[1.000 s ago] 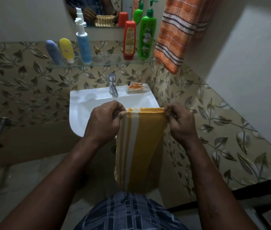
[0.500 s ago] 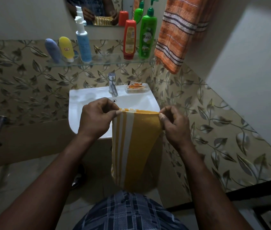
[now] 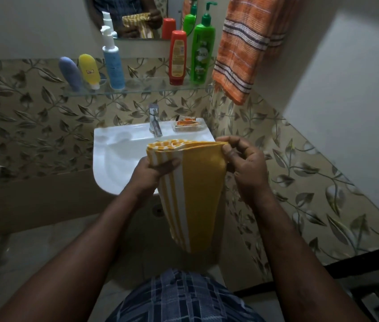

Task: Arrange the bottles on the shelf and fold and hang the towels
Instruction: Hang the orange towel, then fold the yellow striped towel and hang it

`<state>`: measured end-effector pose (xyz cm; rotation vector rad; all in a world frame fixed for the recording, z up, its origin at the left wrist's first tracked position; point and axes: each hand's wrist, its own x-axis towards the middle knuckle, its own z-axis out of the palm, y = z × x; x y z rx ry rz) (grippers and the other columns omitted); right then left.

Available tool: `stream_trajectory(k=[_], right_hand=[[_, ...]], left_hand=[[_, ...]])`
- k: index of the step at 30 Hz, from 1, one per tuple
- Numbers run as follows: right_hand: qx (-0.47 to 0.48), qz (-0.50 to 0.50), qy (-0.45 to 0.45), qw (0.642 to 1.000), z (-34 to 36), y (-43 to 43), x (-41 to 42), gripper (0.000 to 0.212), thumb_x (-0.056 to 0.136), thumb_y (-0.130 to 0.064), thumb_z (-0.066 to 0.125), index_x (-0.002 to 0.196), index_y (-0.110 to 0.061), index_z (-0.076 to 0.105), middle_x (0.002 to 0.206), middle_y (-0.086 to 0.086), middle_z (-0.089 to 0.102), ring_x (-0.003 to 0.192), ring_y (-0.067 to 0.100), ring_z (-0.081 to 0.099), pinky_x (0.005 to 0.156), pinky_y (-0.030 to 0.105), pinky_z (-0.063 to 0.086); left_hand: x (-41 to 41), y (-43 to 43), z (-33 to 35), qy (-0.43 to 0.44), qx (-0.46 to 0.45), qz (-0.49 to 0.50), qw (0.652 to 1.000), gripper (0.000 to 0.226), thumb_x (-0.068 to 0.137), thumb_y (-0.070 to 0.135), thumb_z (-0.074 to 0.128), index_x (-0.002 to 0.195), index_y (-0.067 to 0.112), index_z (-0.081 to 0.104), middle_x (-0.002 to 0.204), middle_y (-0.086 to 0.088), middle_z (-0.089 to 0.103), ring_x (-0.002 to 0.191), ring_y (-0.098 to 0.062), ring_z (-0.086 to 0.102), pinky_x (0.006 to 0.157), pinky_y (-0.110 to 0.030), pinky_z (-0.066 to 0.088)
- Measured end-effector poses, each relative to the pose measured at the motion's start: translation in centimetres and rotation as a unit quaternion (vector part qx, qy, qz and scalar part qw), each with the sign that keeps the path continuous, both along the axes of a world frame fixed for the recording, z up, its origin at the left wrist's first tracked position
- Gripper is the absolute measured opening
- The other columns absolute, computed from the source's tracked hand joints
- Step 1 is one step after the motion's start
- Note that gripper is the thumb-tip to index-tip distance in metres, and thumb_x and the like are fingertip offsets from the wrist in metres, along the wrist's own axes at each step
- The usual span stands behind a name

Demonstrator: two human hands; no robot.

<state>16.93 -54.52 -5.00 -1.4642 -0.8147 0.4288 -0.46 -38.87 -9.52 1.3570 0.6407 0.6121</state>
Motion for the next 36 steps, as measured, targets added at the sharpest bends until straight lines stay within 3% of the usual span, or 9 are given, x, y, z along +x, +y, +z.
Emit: stream_trajectory(k=[7, 11, 13, 18, 21, 23, 26, 31, 36], right_hand=[[0.098, -0.051, -0.006, 0.994, 0.3, -0.4, 2.6, 0.031, 0.103, -0.019, 0.063, 0.133, -0.015, 0.067, 0.114, 0.008, 0.070, 0.093, 0.018, 0.066, 0.074, 0.035, 0.057], [0.069, 0.089, 0.188, 0.976, -2.9, -0.8, 2.2, 0.090, 0.078, -0.063, 0.081, 0.144, -0.011, 0.048, 0.120, 0.016, 0.064, 0.102, 0.033, 0.065, 0.082, 0.043, 0.060], [-0.014, 0.155, 0.253, 0.955, -5.1, -1.7, 1.2, 0.096, 0.062, -0.063, 0.091, 0.134, -0.010, 0.056, 0.123, 0.009, 0.073, 0.115, 0.032, 0.069, 0.089, 0.044, 0.061], [-0.073, 0.102, 0.246, 0.961, -6.2, -1.0, -0.3, 0.070, 0.081, -0.027, 0.086, 0.141, -0.010, 0.056, 0.132, 0.013, 0.070, 0.118, 0.033, 0.070, 0.092, 0.048, 0.062], [-0.048, 0.077, 0.251, 0.964, -4.4, 0.0, 0.1, 0.050, 0.078, -0.032, 0.078, 0.122, -0.012, 0.068, 0.121, 0.013, 0.076, 0.113, 0.035, 0.073, 0.095, 0.054, 0.059], [-0.056, 0.069, 0.235, 0.968, -3.5, 0.6, 0.3, 0.043, 0.078, -0.035, 0.079, 0.116, -0.017, 0.071, 0.118, 0.010, 0.077, 0.110, 0.033, 0.074, 0.096, 0.055, 0.059], [-0.081, 0.037, 0.195, 0.977, -2.8, 1.6, 0.8, 0.050, 0.077, -0.044, 0.086, 0.115, -0.015, 0.071, 0.117, 0.009, 0.077, 0.112, 0.034, 0.072, 0.101, 0.060, 0.056], [-0.039, 0.174, 0.287, 0.941, -5.1, 0.5, 1.2, 0.095, 0.068, -0.050, 0.091, 0.143, -0.006, 0.053, 0.133, 0.017, 0.069, 0.120, 0.034, 0.069, 0.095, 0.048, 0.060], [-0.048, 0.174, 0.277, 0.944, -6.3, 0.5, -0.3, 0.040, 0.084, -0.011, 0.073, 0.124, -0.008, 0.071, 0.122, 0.018, 0.073, 0.112, 0.036, 0.070, 0.097, 0.053, 0.058]], left_hand=[[1.6, -0.6, 2.1, -0.069, -0.011, -0.009, 0.998, 0.021, 0.087, 0.035, 0.075, 0.102, 0.021, 0.080, 0.105, -0.008, 0.080, 0.099, -0.027, 0.076, 0.089, -0.045, 0.063], [2.3, -1.3, 3.0, -0.055, -0.038, -0.007, 0.998, 0.024, 0.096, 0.033, 0.066, 0.107, 0.014, 0.075, 0.103, -0.008, 0.081, 0.096, -0.025, 0.078, 0.086, -0.044, 0.063], [2.3, -1.4, 2.9, -0.036, -0.029, -0.007, 0.999, 0.021, 0.100, 0.030, 0.064, 0.106, 0.014, 0.075, 0.098, -0.006, 0.081, 0.092, -0.023, 0.077, 0.084, -0.043, 0.062], [1.3, 0.2, 3.0, -0.036, -0.013, -0.051, 0.998, 0.036, 0.099, 0.046, 0.067, 0.114, 0.015, 0.074, 0.095, -0.007, 0.077, 0.088, -0.024, 0.075, 0.079, -0.043, 0.059], [-0.7, 1.6, 1.1, -0.005, -0.018, -0.157, 0.987, 0.076, 0.062, 0.062, 0.092, 0.123, 0.021, 0.070, 0.112, -0.002, 0.078, 0.104, -0.021, 0.075, 0.084, -0.033, 0.061], [-1.7, 1.3, -0.7, 0.044, 0.005, -0.158, 0.986, 0.069, 0.054, 0.059, 0.097, 0.109, 0.021, 0.079, 0.113, -0.007, 0.079, 0.106, -0.027, 0.076, 0.091, -0.040, 0.061], [-1.7, 0.4, -1.6, 0.030, -0.035, -0.057, 0.997, 0.035, 0.077, 0.035, 0.087, 0.105, 0.016, 0.080, 0.107, -0.011, 0.080, 0.102, -0.033, 0.075, 0.091, -0.045, 0.062], [-0.5, 0.5, -0.3, 0.002, -0.046, -0.005, 0.999, 0.023, 0.097, 0.027, 0.072, 0.118, 0.021, 0.076, 0.117, -0.010, 0.078, 0.110, -0.032, 0.075, 0.100, -0.052, 0.057], [-0.2, 0.8, 1.1, -0.011, -0.015, -0.011, 1.000, 0.038, 0.098, 0.039, 0.068, 0.121, 0.010, 0.073, 0.116, -0.017, 0.077, 0.104, -0.031, 0.075, 0.095, -0.048, 0.060]])
